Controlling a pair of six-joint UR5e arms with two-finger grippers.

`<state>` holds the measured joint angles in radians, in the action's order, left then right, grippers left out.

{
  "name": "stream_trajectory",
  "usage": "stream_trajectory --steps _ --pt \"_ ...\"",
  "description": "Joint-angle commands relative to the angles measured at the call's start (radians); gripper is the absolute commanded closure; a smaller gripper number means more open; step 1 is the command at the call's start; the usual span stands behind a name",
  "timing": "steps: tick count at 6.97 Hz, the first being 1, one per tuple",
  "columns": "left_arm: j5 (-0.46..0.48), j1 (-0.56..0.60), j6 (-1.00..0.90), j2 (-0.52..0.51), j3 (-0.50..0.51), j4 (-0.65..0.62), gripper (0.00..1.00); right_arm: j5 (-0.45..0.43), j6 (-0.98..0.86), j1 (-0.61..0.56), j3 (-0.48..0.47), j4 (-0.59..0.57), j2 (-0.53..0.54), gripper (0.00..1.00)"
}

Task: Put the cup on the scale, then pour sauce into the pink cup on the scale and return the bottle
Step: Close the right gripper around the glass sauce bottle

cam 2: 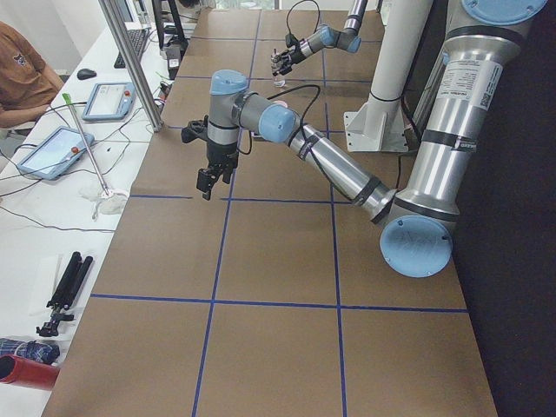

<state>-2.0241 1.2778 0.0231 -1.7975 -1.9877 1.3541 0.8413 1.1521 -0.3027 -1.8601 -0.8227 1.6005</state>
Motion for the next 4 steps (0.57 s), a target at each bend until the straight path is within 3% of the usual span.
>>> stream_trajectory --steps 1,3,4 --pt "-0.001 0.000 0.001 0.000 -0.006 -0.003 0.00 0.079 -0.099 -0.059 -0.080 -0.013 -0.010 1.00" --pt "-0.002 0.002 -0.005 0.003 -0.010 -0.001 0.00 0.084 -0.117 -0.078 -0.108 -0.022 -0.027 1.00" --pt "-0.002 0.011 -0.012 0.009 -0.010 0.000 0.00 0.082 -0.152 -0.079 -0.161 -0.139 -0.072 1.00"
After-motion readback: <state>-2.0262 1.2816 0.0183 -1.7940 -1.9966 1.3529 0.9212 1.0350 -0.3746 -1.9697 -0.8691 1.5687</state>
